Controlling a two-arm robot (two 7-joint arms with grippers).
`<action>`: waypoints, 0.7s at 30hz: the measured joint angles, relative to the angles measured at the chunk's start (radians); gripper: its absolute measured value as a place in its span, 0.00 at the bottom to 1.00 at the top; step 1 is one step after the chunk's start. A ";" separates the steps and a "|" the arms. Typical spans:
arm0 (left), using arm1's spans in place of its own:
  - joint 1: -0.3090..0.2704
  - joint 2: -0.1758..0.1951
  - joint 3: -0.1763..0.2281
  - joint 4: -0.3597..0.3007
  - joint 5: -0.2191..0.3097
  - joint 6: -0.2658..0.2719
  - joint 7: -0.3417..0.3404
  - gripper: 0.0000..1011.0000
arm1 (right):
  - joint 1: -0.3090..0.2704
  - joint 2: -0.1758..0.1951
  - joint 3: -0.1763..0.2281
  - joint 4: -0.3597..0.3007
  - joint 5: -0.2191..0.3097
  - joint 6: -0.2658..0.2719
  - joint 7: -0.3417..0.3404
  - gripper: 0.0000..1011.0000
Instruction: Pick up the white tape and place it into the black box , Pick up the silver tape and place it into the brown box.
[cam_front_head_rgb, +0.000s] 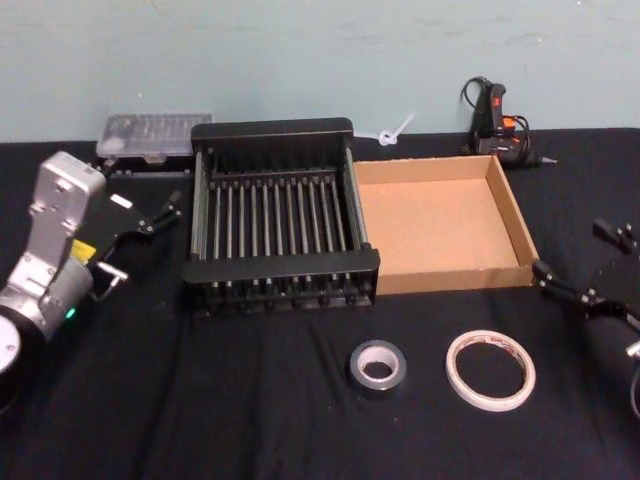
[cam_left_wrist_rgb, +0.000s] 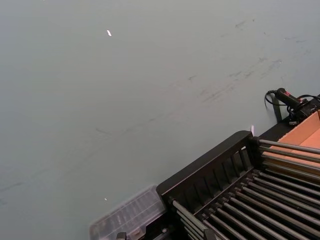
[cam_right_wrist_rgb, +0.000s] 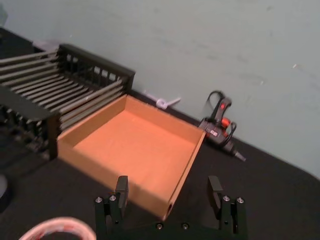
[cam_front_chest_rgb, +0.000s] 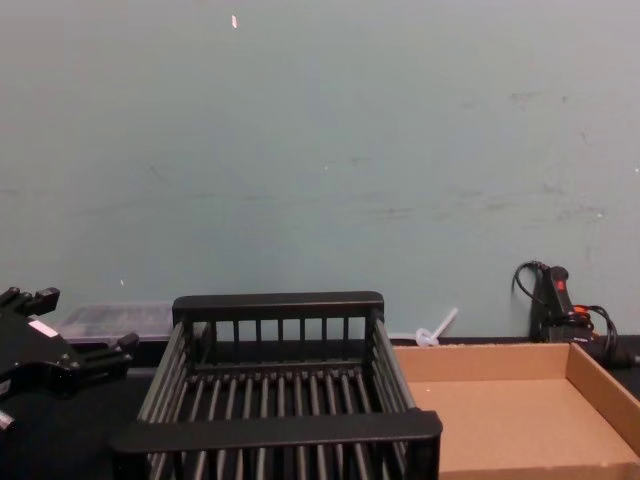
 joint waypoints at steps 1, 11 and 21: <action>0.000 0.000 0.000 0.000 0.000 0.000 0.000 0.99 | -0.008 0.002 0.003 -0.004 0.001 0.003 0.003 0.99; 0.000 0.000 0.000 0.000 0.000 0.000 0.000 0.99 | -0.057 0.002 0.003 -0.016 0.004 0.045 0.046 0.99; 0.000 0.000 0.000 0.000 0.000 0.000 0.000 0.99 | -0.053 -0.021 -0.012 0.005 -0.012 0.081 0.088 0.99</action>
